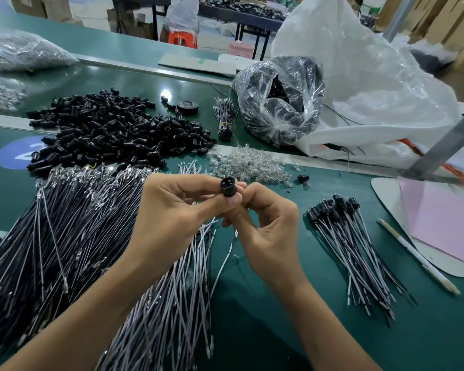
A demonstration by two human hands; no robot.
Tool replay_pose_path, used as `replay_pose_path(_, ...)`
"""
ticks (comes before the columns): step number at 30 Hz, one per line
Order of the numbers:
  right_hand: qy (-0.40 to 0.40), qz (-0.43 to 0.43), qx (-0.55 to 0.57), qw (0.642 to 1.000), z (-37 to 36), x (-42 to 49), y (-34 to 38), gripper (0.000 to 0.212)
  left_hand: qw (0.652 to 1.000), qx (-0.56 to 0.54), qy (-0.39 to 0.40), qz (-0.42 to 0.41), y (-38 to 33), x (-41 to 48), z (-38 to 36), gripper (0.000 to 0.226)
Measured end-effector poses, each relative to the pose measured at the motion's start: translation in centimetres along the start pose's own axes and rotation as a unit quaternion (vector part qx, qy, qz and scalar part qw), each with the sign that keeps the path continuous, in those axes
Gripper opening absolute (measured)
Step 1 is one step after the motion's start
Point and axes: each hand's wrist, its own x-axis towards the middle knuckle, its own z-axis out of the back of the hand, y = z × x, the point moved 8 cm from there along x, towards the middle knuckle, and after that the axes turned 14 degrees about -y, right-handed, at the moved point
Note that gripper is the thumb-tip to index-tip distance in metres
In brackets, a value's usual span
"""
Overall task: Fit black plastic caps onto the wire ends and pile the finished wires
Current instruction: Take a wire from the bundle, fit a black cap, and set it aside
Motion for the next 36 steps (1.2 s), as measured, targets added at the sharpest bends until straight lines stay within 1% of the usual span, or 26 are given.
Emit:
replay_pose_path(3, -0.004, -0.001, 0.009, 1.000, -0.1, -0.1, 0.0, 0.025, 1.000, -0.009, -0.001, 0.003, -0.3, 0.1, 0.0, 0.017)
replay_pose_path(6, -0.005, 0.001, -0.008, 1.000, -0.1, -0.1, -0.2, 0.026, 1.000, -0.007, -0.011, 0.015, 0.0, 0.1, 0.1, 0.017)
replay_pose_path(8, -0.011, 0.001, -0.035, 0.999, 0.1, -0.2, -0.5, 0.026, 0.999, -0.002, -0.010, 0.040, 0.7, 0.1, 0.0, 0.017)
replay_pose_path(11, -0.038, 0.007, -0.070, 0.997, 1.0, -0.2, -0.6, 0.023, 0.996, -0.001, 0.019, 0.082, 1.6, 0.0, -0.6, 0.021)
replay_pose_path(14, -0.047, 0.003, -0.065, 0.997, 1.0, -0.1, -0.3, 0.025, 0.998, -0.005, 0.005, 0.056, 1.1, 0.3, -0.4, 0.019)
replay_pose_path(17, -0.031, 0.001, -0.050, 0.998, 0.4, -0.2, -0.2, 0.029, 1.000, -0.016, -0.013, 0.019, 0.5, 0.2, 0.0, 0.017)
replay_pose_path(21, -0.010, -0.004, -0.043, 0.999, 0.0, -0.3, -0.5, 0.031, 0.999, -0.030, -0.007, 0.009, 0.3, 0.1, 0.0, 0.017)
replay_pose_path(25, 0.004, 0.005, -0.047, 0.999, -0.3, -0.4, -0.4, 0.027, 0.999, -0.037, -0.005, -0.011, 0.1, 0.1, 0.1, 0.019)
replay_pose_path(30, 0.003, 0.022, -0.059, 0.998, -0.6, -0.4, 0.0, 0.023, 0.998, -0.050, -0.023, -0.003, 0.7, 0.4, 0.5, 0.018)
replay_pose_path(36, 0.018, 0.025, -0.068, 0.997, -0.2, -0.5, -0.1, 0.026, 0.998, -0.064, 0.002, 0.015, 1.0, 0.5, 0.1, 0.015)
